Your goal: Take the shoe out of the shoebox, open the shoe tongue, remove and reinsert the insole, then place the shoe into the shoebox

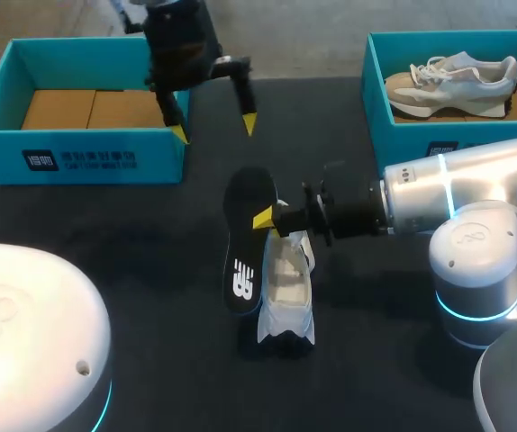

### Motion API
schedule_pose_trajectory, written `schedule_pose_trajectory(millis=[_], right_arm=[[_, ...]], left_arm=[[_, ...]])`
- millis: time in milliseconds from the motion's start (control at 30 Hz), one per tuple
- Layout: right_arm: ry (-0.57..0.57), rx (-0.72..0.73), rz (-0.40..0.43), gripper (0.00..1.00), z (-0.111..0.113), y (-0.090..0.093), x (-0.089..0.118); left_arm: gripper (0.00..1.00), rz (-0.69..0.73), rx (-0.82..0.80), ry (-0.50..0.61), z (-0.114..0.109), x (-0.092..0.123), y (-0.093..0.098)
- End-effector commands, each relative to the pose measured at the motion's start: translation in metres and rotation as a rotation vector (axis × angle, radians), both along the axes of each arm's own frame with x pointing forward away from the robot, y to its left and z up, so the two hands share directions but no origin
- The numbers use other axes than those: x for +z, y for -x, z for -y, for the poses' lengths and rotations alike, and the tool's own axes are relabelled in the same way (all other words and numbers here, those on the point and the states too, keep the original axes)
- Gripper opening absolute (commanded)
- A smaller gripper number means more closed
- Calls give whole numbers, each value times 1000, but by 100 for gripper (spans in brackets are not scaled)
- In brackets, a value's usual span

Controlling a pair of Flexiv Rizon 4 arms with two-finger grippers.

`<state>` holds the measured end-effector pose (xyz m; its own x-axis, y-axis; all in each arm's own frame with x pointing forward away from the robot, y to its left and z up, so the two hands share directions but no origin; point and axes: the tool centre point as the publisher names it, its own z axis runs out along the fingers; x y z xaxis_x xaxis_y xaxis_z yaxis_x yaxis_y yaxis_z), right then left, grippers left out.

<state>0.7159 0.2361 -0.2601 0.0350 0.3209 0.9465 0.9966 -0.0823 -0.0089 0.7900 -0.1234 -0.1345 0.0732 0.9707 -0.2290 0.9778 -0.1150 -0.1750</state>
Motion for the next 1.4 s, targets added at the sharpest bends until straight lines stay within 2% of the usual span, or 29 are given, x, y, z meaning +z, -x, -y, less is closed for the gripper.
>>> schedule_pose_trajectory(millis=[33,533,667,1000,1400], right_arm=[[6,-2,-2,0,-2,0,1],[6,-2,-2,0,-2,0,1],[6,-2,-2,0,-2,0,1],[6,-2,-2,0,-2,0,1],[6,-2,-2,0,-2,0,1]], left_arm=[[100,11,-34,-117,8,2,-1],[100,35,-47,-150,16,-2,2],[100,35,-30,-118,12,-5,0],[100,42,8,86,-10,-1,3],[100,137,-28,403,-27,-4,15]])
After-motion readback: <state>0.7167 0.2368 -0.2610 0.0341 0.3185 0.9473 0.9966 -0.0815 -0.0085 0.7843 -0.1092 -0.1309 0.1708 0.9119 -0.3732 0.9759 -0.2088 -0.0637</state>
